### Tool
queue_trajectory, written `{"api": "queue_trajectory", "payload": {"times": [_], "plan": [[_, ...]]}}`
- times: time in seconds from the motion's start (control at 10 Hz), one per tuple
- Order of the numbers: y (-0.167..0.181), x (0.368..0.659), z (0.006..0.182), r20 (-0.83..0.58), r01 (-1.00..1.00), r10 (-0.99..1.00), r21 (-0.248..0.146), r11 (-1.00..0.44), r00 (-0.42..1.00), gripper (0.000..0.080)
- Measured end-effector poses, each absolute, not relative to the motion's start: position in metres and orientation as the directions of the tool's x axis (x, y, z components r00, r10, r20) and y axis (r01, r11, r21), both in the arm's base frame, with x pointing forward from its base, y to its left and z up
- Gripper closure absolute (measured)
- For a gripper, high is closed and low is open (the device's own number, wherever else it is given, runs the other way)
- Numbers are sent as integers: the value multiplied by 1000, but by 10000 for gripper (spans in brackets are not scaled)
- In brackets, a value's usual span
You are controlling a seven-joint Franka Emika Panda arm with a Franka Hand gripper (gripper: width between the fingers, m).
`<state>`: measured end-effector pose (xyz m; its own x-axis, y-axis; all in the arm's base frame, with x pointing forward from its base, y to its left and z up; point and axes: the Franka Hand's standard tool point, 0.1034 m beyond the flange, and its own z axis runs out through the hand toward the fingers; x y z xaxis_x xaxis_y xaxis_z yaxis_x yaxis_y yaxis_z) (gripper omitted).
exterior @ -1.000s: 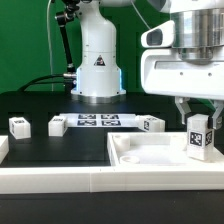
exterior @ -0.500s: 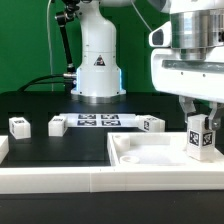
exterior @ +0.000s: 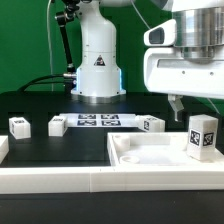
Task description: Assemble square table
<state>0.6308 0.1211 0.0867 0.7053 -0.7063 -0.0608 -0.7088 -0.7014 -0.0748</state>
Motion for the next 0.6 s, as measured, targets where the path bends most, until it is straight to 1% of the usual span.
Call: {"api": "queue_trajectory", "payload": {"times": [0.3, 0.6], "plan": [[121, 633, 87, -43, -564, -563, -88, -821, 825, 150], [121, 633, 86, -22, -360, -360, -95, -928, 933, 150]]}}
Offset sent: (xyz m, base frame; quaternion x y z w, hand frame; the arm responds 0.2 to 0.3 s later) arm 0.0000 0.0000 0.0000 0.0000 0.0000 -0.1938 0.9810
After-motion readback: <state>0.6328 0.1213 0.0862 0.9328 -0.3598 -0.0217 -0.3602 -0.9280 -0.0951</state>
